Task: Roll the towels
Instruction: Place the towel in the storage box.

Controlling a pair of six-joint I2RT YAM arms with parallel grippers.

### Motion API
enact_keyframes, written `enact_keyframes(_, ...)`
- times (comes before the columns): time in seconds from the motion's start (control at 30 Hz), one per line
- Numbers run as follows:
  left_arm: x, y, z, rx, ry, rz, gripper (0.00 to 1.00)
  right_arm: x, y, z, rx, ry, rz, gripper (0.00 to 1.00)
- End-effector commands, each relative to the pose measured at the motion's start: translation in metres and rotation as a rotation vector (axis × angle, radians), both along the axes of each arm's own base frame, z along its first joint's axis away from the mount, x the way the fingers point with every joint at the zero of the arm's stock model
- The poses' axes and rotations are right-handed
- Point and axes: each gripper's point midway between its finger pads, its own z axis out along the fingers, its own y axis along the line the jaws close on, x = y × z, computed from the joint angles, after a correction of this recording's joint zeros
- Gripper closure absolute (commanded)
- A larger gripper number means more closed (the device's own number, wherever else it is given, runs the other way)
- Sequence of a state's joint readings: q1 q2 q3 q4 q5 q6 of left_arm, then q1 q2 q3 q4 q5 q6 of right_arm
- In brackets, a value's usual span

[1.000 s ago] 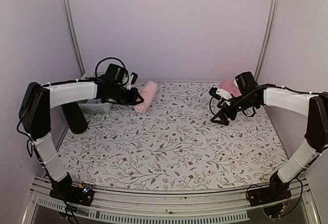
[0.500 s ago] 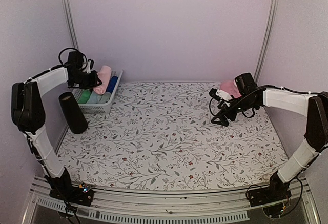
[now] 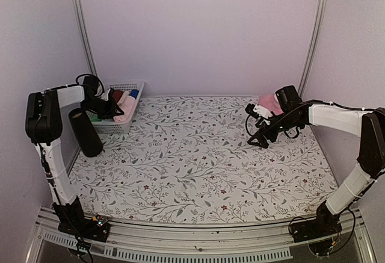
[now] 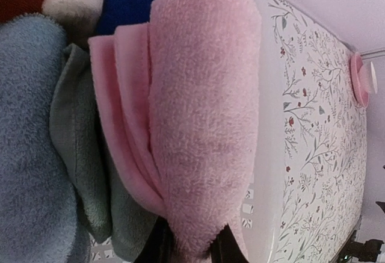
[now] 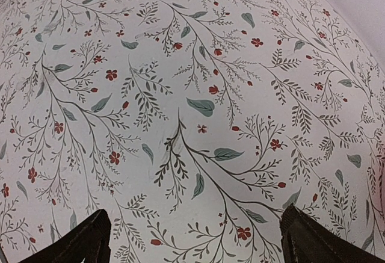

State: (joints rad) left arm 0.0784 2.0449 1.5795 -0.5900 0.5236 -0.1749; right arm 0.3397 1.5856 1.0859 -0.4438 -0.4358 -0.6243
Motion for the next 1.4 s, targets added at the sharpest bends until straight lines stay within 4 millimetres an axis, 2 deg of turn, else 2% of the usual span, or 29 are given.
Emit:
enact_keyframes(0.0,-0.008,-0.017,0.000,-0.137,0.014,-0.076,1.00,-0.001,0.000,-0.001,0.000,-0.008,0.002,0.01)
enact_keyframes(0.2,-0.015,-0.021,-0.013,-0.235,0.051,-0.082,1.00,-0.002,0.000,0.001,0.002,-0.016,0.005,0.01)
enact_keyframes(0.37,-0.021,-0.017,-0.039,-0.216,0.120,-0.052,1.00,-0.003,0.001,0.004,0.008,-0.022,0.013,0.01)
enact_keyframes(0.4,-0.022,-0.015,-0.044,-0.204,0.132,-0.043,0.98,-0.003,0.001,0.005,0.008,-0.024,0.013,0.01)
enact_keyframes(0.53,-0.026,-0.008,-0.056,-0.153,0.161,-0.017,0.72,-0.003,0.001,0.005,0.009,-0.024,0.016,0.01)
enact_keyframes(0.6,-0.027,-0.006,-0.055,-0.134,0.159,-0.010,0.61,-0.003,0.002,0.004,0.009,-0.024,0.017,0.01)
enact_keyframes(0.67,-0.026,-0.002,-0.052,-0.107,0.151,0.002,0.54,-0.003,0.001,0.003,0.008,-0.021,0.018,0.01)
enact_keyframes(0.93,-0.014,0.013,-0.028,-0.017,0.091,0.058,0.45,-0.004,0.002,0.003,0.009,-0.018,0.020,0.01)
enact_keyframes(1.37,-0.004,0.021,-0.011,0.098,0.033,0.084,0.31,-0.005,0.003,0.002,0.011,-0.015,0.023,0.01)
